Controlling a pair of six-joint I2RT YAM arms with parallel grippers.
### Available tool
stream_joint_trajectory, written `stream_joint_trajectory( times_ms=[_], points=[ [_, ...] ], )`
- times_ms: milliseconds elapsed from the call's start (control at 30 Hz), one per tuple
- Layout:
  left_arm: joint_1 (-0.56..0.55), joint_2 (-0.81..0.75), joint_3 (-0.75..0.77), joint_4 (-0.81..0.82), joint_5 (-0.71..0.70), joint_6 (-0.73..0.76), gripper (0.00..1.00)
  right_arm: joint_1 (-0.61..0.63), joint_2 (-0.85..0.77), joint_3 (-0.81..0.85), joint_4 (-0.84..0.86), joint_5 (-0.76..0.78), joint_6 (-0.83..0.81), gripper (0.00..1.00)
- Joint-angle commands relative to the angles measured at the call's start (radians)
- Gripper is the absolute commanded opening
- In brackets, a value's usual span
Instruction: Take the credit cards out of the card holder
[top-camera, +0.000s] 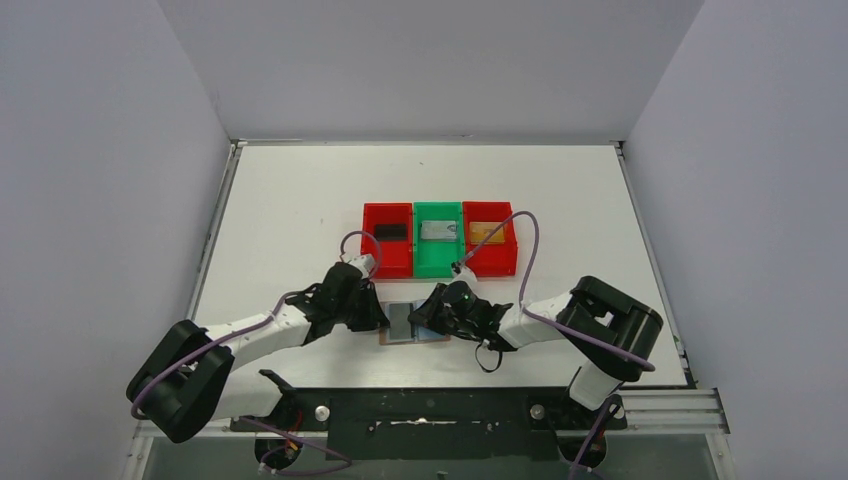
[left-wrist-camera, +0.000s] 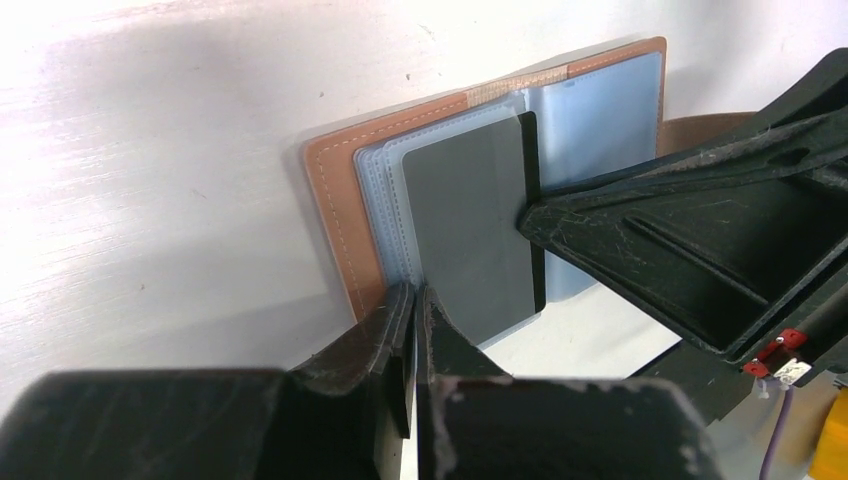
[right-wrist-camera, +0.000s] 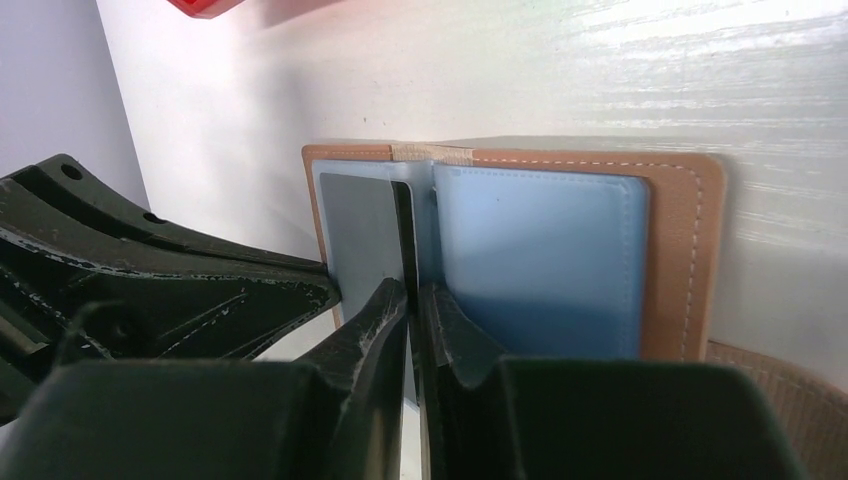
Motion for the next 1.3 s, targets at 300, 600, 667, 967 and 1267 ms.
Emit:
stream_joint_trajectory(
  times_ms=[300, 600, 667, 967, 1267],
  points=[
    [-0.025, 0.020, -0.013, -0.018, -0.056, -0.010, 0.00, 0.012, -0.091, -0.063, 0.083, -0.031, -0.027, 0.02],
    [-0.025, 0.014, -0.012, -0.020, -0.049, -0.003, 0.00, 0.004, -0.087, -0.097, 0.104, -0.028, 0.001, 0.02],
    [-0.025, 0.006, -0.015, -0.020, -0.046, -0.004, 0.00, 0.004, -0.099, -0.098, 0.083, -0.013, -0.001, 0.02],
    [-0.026, -0.058, -0.021, -0.009, -0.015, -0.046, 0.00, 0.004, -0.128, -0.080, 0.029, -0.042, -0.039, 0.12],
    [-0.025, -0.048, -0.025, -0.001, -0.011, -0.055, 0.00, 0.004, -0.128, -0.089, 0.053, -0.046, -0.032, 0.04]
  ],
)
